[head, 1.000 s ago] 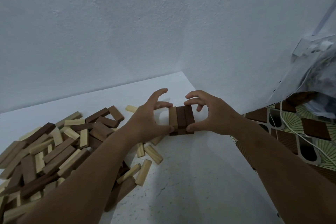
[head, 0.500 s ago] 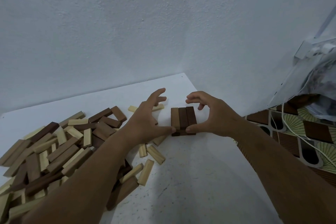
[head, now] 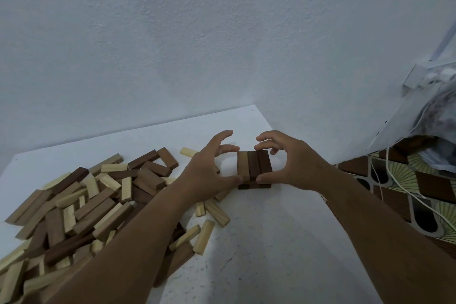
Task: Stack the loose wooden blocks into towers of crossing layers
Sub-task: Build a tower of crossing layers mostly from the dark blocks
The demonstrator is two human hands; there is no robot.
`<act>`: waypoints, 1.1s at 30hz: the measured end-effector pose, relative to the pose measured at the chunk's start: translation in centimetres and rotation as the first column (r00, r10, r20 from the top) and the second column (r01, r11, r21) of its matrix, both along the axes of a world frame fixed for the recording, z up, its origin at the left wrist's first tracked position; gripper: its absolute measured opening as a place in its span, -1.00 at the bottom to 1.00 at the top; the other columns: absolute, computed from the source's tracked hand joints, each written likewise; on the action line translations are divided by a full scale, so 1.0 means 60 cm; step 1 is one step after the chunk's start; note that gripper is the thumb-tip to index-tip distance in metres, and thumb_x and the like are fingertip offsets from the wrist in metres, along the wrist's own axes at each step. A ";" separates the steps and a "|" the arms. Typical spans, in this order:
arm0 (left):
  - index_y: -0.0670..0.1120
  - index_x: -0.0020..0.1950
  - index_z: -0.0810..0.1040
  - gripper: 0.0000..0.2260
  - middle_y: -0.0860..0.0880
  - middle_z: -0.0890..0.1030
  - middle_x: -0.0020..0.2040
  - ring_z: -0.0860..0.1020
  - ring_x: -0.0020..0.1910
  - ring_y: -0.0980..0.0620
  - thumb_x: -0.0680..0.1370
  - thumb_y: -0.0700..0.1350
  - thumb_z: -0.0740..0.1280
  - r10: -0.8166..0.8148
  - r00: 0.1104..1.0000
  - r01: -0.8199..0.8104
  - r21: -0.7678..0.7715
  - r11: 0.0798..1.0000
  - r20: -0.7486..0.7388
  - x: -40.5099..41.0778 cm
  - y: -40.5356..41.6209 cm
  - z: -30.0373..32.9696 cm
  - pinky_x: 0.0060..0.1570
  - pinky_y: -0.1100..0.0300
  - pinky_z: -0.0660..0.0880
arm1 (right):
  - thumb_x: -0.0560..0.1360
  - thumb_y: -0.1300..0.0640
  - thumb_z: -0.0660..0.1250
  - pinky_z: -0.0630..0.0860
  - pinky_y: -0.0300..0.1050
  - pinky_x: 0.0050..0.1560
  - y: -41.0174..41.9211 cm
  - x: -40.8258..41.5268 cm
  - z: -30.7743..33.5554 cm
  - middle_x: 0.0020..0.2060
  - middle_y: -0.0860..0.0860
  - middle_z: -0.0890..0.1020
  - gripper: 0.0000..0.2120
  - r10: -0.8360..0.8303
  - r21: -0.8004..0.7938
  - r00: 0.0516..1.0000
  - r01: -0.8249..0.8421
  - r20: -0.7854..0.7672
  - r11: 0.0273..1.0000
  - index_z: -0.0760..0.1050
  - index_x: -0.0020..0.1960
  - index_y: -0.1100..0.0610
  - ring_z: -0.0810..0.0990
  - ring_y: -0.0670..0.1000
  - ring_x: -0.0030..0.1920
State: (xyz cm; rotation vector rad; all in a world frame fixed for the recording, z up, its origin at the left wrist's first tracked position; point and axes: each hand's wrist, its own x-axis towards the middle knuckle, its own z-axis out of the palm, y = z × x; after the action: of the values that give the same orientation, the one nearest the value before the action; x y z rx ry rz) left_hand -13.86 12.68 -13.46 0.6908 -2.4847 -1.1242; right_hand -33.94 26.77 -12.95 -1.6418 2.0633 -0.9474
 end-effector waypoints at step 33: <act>0.22 0.33 0.44 -0.54 0.30 0.54 0.23 0.43 0.28 0.26 0.48 -0.02 0.48 0.095 0.995 -0.097 -0.073 0.993 -0.036 0.082 0.014 0.037 0.22 0.16 0.42 | 0.36 -0.13 0.53 0.40 -0.06 0.28 0.017 0.071 0.030 0.22 -0.22 0.52 -0.47 -0.032 -0.202 0.993 0.009 -0.112 0.979 0.48 0.27 -0.07 0.43 -0.15 0.24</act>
State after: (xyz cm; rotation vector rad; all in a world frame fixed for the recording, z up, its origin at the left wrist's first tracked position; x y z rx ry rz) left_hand -8.94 13.52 -11.23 0.7562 -2.4250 -0.9955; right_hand -29.70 27.82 -11.13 -1.8179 2.1220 -1.1256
